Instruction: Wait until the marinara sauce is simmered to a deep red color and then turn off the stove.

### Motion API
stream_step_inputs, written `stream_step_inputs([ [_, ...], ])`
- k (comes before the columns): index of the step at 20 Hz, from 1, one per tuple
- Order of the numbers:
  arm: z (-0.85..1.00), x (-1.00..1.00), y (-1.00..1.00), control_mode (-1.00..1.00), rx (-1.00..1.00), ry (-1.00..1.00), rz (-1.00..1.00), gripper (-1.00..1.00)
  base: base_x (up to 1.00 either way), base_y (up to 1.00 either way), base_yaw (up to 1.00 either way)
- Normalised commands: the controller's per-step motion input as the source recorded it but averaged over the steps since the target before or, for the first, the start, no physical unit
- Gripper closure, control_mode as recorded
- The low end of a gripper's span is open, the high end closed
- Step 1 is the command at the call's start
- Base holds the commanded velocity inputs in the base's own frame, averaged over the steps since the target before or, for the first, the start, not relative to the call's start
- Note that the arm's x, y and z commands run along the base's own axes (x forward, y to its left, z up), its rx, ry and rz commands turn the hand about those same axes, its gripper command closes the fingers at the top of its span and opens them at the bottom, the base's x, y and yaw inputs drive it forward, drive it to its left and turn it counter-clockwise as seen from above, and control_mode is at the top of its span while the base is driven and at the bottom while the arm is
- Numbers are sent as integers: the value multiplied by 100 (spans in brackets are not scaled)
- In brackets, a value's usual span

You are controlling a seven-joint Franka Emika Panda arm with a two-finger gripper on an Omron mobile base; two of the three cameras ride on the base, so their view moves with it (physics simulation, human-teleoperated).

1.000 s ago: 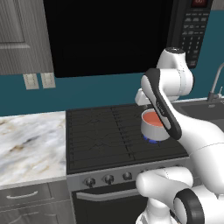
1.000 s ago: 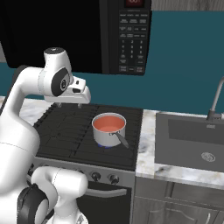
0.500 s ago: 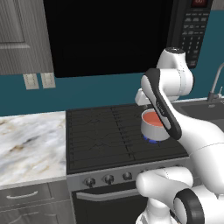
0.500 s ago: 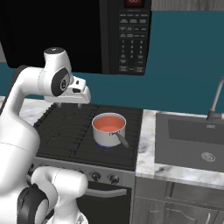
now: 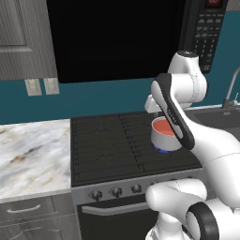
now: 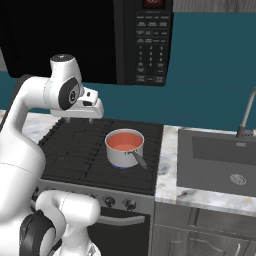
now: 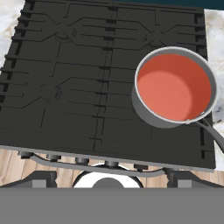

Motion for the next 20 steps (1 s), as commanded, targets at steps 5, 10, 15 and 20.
stream_step_inputs([
  [5, 0, 0, 0, -100, 0, 0, 0, -100, 0, 0, 0],
  [10, 0, 0, 0, -100, 0, 0, 0, -100, 0, 0, 0],
  [15, 0, 0, 0, -100, 0, 0, 0, -100, 0, 0, 0],
  [20, 0, 0, 0, -100, 0, 0, 0, -100, 0, 0, 0],
])
